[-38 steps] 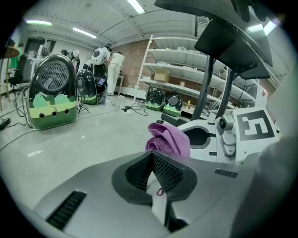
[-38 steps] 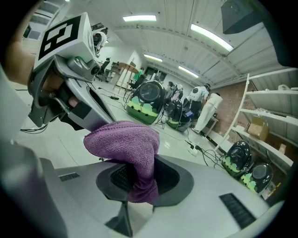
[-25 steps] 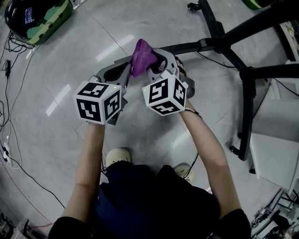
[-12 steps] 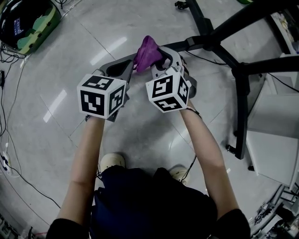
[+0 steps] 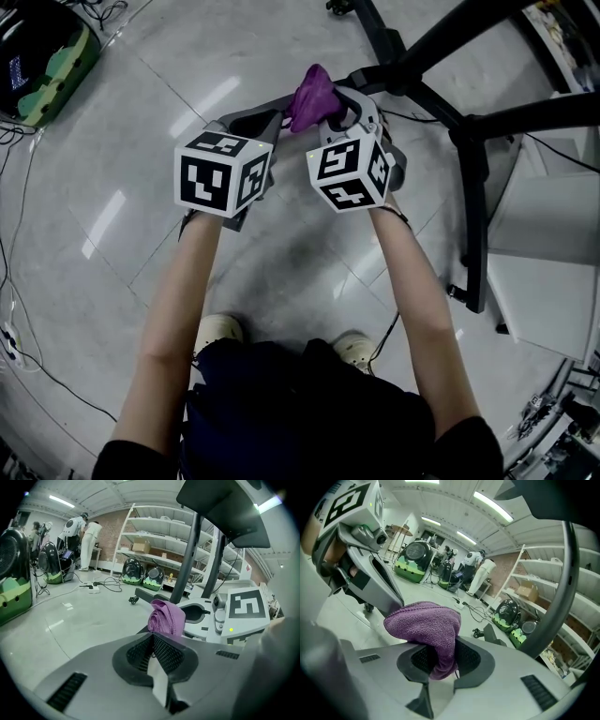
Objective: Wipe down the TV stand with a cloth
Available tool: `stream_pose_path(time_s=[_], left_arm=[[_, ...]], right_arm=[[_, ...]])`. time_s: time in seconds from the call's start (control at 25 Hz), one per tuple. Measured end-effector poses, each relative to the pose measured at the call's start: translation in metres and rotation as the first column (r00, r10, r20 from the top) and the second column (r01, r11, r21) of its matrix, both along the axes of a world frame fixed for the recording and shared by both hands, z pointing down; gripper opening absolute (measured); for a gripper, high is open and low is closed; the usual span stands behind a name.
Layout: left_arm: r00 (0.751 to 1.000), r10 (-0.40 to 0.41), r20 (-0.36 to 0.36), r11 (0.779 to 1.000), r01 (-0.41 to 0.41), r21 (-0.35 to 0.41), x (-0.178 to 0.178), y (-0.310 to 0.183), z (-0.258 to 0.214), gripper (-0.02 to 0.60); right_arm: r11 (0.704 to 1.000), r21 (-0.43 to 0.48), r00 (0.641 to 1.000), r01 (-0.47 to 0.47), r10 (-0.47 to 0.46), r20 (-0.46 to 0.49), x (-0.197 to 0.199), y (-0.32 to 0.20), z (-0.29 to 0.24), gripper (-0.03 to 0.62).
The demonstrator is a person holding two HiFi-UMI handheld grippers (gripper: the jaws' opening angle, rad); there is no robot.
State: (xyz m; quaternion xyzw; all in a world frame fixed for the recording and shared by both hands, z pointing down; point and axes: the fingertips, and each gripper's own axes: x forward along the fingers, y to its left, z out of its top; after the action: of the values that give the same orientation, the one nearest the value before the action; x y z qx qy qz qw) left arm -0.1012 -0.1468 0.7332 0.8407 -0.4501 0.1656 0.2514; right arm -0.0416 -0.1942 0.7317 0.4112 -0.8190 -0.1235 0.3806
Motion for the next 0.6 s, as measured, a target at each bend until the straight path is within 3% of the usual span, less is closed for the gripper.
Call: stream_pose_path(time_s=[0.4,0.6], left_arm=[[0.998,0.060,0.026,0.998,-0.060,0.001,0.040,-0.024,0.002,0.006],[0.998,0.068,0.019,0.998,-0.068,-0.007,0.049,-0.032,0.003,0.006]], right_arm=[[0.998,0.004,0.997,-0.065,0.066,-0.049,0.029,-0.020,0.002,0.098],[0.999,0.025,0.994,-0.042,0.045,-0.101,0.031,-0.023,0.001,0.098]])
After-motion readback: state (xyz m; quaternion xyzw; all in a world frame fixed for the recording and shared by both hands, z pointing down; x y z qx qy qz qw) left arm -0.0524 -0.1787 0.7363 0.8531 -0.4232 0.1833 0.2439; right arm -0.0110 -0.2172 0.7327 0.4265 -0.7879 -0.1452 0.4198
